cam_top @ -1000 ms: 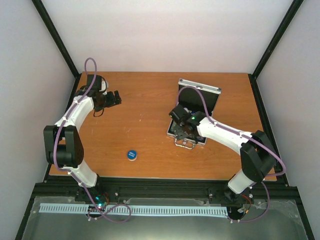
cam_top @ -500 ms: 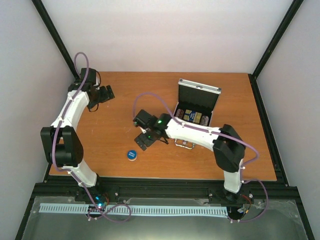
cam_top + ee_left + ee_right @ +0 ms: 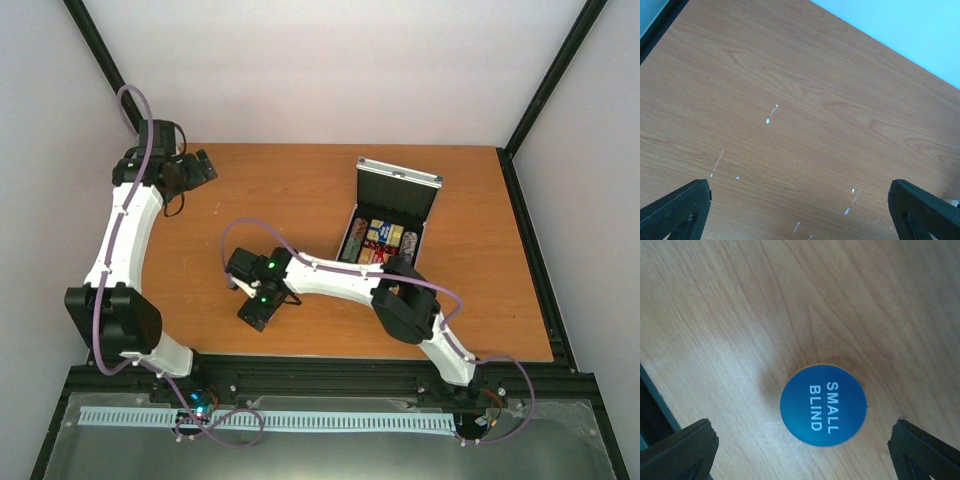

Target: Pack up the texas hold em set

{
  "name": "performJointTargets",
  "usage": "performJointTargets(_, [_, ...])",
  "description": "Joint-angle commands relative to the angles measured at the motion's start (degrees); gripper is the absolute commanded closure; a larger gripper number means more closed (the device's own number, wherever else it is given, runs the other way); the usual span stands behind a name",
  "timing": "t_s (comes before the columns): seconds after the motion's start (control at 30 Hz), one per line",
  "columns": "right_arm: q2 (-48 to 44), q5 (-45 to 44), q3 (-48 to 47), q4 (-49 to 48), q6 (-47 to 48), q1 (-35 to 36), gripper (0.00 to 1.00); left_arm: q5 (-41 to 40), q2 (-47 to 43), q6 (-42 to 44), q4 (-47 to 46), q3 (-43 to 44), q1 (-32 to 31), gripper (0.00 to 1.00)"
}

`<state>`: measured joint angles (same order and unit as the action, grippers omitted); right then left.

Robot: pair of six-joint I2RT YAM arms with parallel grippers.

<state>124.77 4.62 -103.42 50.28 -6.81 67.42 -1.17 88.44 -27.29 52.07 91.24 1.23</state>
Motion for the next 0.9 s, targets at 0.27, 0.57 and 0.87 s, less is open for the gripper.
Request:
performJointTargets(0.27, [9.3,-3.6,-8.9,6.8,0.4,0.6,0.08,0.9,-6.5,-0.4,-0.2,-1.3,0.5,0.0])
performJointTargets(0.57, [12.3,-4.2,-12.0,9.8,0.3,0.6,0.16,2.8,-5.8,0.7,-0.9,-1.4,0.4,0.0])
performJointTargets(0.87, [12.7,-4.8,-12.0,10.6,0.3,0.6,0.24,4.3,-4.6,0.8,-1.8,-1.8,0.4,0.0])
